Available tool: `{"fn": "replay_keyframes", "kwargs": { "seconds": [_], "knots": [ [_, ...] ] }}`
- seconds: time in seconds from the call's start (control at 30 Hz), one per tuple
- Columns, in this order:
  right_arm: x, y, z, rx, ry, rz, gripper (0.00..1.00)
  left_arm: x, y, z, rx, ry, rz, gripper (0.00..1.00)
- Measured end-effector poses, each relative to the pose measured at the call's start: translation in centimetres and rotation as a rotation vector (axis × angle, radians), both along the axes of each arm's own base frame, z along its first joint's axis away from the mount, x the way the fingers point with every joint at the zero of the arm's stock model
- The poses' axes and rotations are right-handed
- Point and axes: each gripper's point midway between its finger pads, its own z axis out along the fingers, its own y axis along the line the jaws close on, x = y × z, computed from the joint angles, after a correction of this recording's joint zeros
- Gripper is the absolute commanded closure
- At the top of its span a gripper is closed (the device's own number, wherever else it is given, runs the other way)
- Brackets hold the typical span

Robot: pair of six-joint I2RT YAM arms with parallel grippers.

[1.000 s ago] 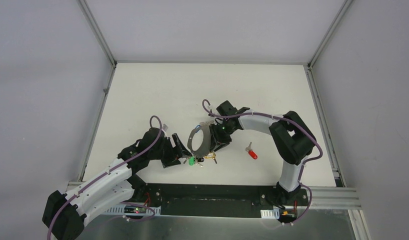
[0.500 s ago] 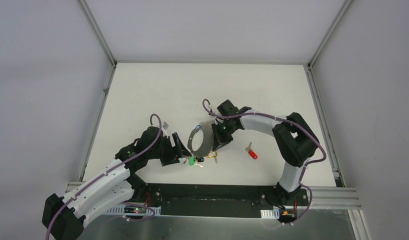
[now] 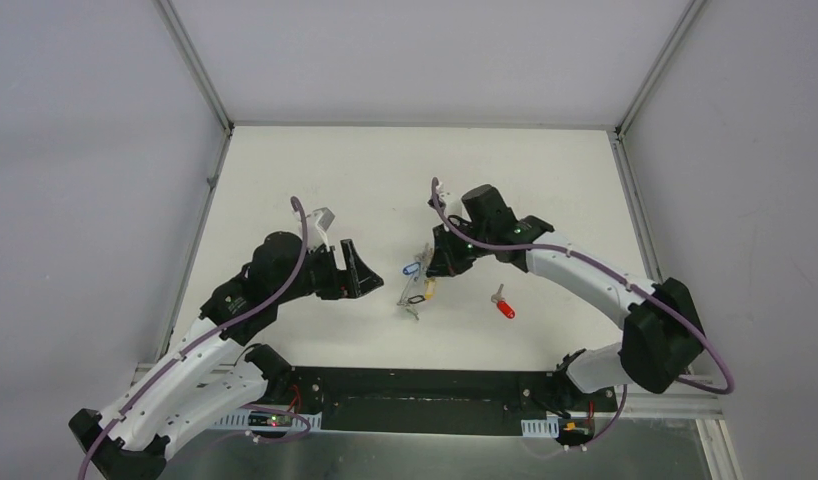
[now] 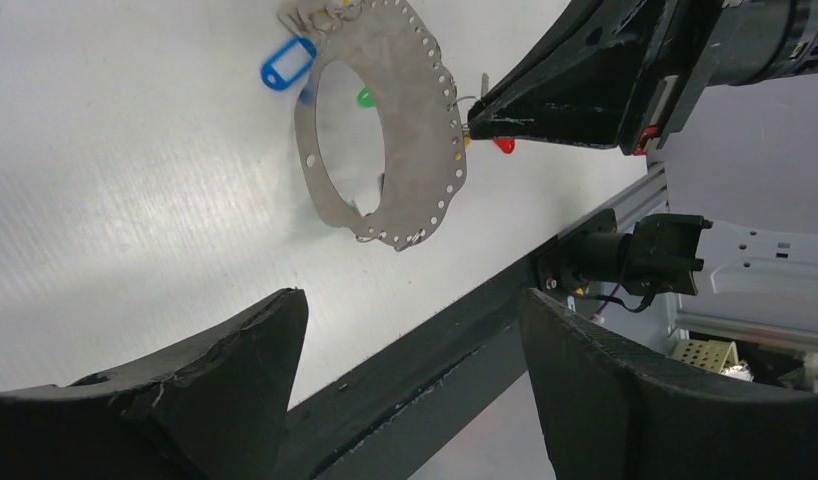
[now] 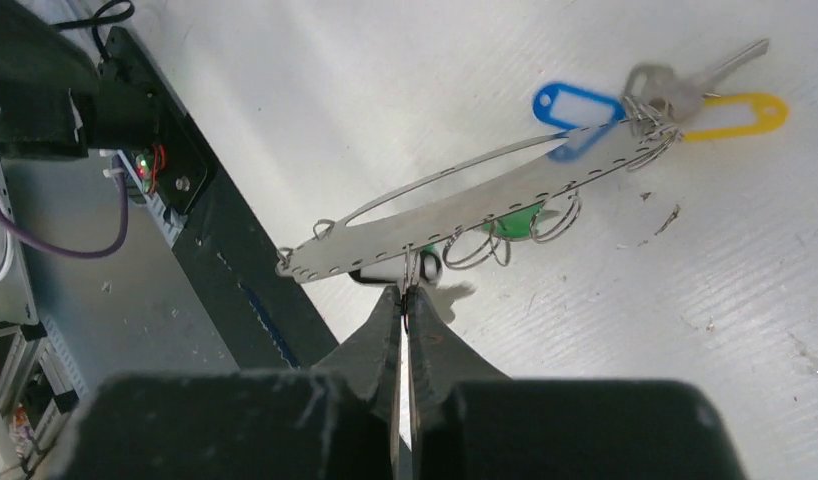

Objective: Put the keys on the keyring

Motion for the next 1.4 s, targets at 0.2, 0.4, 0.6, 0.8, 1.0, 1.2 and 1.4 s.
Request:
{"fn": "replay_keyframes", "kwargs": {
  "seconds": [0.2, 0.4, 0.6, 0.8, 1.0, 1.2, 1.4],
  "knots": [
    [-1.8, -0.6, 2.1, 0.125, -0.15, 0.046, 1.0, 0.2, 0.0, 2.7, 0.002, -0.157, -0.051, 0.21],
    [-3.1, -1.0, 6.0, 0.266, -0.387, 0.125, 1.0, 0.0, -0.8, 6.4, -0.038, -0.401, -0.161, 0.23],
    [-4.0, -1.1, 8.5, 0.361, -0.545, 0.211, 1.0, -0.6, -2.7, 9.1, -0.075, -0.611, -0.318, 0.3],
    [-5.2, -0.5, 9.4, 0.426, -0.579, 0.295, 1.0, 0.0, -5.0, 7.6, -0.059, -0.614, -0.447, 0.39],
    [-6.2, -0.1, 10.3, 0.483, -0.586, 0.355, 1.0, -0.4, -6.5, 7.2, -0.07, -0.63, -0.511, 0.41],
    [-6.5, 0.2, 11.4, 0.531, -0.604, 0.381, 1.0, -2.7, -8.2, 8.5, -0.107, -0.728, -0.595, 0.4],
    [-7.0, 0.5, 12.2, 0.574, -0.613, 0.403, 1.0, -4.7, -8.8, 8.4, -0.085, -0.848, -0.645, 0.4]
  ]
}}
